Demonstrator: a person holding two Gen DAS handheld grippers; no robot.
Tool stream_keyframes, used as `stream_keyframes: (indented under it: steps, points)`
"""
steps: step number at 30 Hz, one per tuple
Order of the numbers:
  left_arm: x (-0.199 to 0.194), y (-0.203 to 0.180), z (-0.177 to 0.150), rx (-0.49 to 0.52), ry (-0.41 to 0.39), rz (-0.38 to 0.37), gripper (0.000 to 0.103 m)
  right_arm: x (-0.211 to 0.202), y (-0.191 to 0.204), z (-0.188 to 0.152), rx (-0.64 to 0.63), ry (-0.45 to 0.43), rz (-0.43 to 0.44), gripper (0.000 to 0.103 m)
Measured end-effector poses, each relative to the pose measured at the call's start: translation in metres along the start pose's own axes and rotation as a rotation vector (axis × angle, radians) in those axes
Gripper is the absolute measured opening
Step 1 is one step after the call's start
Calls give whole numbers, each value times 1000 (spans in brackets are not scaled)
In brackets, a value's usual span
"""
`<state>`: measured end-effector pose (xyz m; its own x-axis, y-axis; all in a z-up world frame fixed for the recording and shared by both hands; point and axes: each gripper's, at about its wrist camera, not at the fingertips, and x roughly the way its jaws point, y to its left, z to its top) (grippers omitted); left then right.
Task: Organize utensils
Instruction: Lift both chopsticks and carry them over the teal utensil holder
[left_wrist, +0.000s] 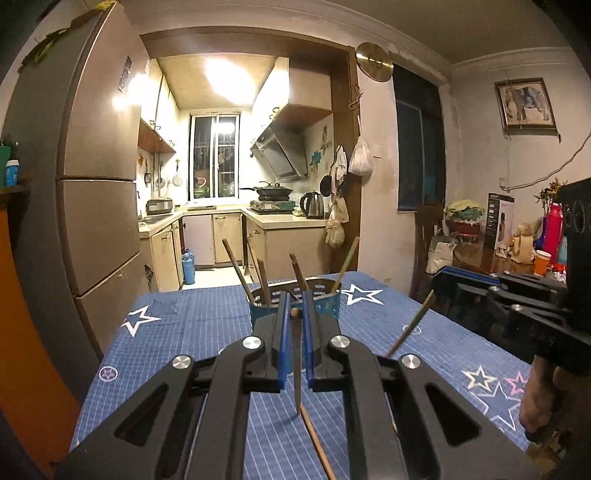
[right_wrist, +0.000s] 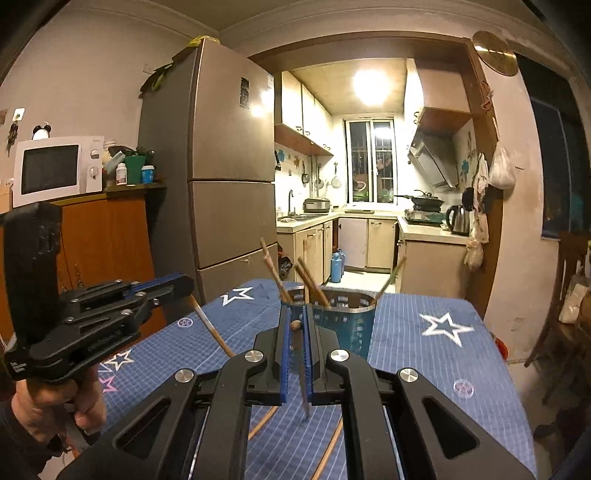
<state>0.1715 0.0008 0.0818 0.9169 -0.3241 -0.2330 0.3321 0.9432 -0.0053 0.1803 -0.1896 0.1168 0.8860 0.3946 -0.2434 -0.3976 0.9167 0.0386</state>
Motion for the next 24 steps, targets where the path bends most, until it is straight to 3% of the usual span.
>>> stream_keyframes:
  steps: [7, 24]
  points:
    - [16, 10, 21, -7, 9, 11, 5, 13, -14, 33, 16, 7, 25, 8]
    - [8, 10, 108, -12, -91, 16, 5, 22, -40, 121, -15, -93, 17, 8]
